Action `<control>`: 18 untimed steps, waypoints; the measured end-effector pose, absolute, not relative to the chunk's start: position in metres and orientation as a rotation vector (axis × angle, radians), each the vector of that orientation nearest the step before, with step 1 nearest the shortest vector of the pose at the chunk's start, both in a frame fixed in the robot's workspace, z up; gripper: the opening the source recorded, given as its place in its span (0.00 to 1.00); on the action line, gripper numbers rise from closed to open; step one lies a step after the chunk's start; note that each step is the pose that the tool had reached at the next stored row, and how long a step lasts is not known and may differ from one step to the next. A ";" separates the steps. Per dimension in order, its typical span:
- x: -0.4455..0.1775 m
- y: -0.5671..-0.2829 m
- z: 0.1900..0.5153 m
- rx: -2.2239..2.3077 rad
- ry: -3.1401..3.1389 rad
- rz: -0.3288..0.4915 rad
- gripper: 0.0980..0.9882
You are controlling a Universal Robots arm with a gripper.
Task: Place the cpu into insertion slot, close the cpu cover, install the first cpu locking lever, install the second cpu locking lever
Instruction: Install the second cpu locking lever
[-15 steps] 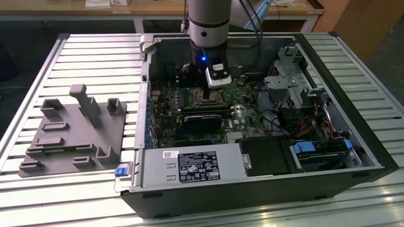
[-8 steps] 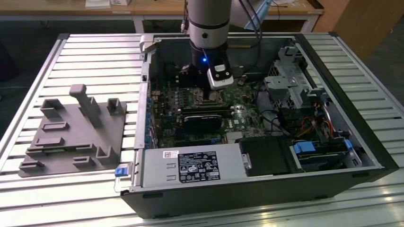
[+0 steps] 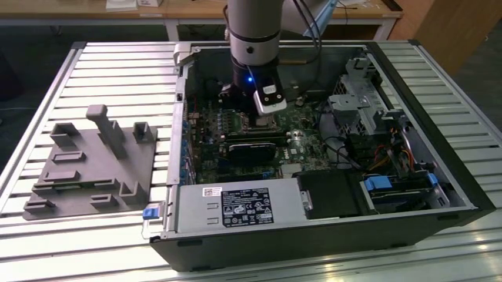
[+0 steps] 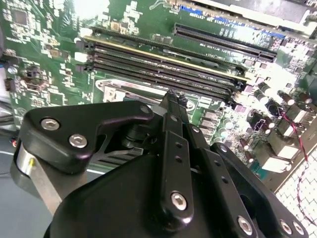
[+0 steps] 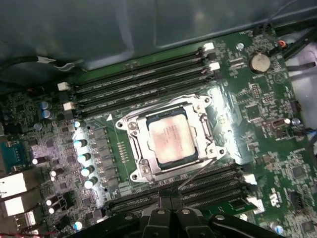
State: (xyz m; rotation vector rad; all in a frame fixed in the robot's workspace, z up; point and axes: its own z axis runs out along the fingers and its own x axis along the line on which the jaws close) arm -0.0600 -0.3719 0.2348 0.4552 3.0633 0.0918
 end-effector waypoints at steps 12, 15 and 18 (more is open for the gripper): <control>-0.065 -0.384 0.221 0.426 3.072 0.176 0.01; -0.067 -0.386 0.219 0.419 3.075 0.221 0.01; -0.069 -0.387 0.217 0.409 3.077 0.264 0.01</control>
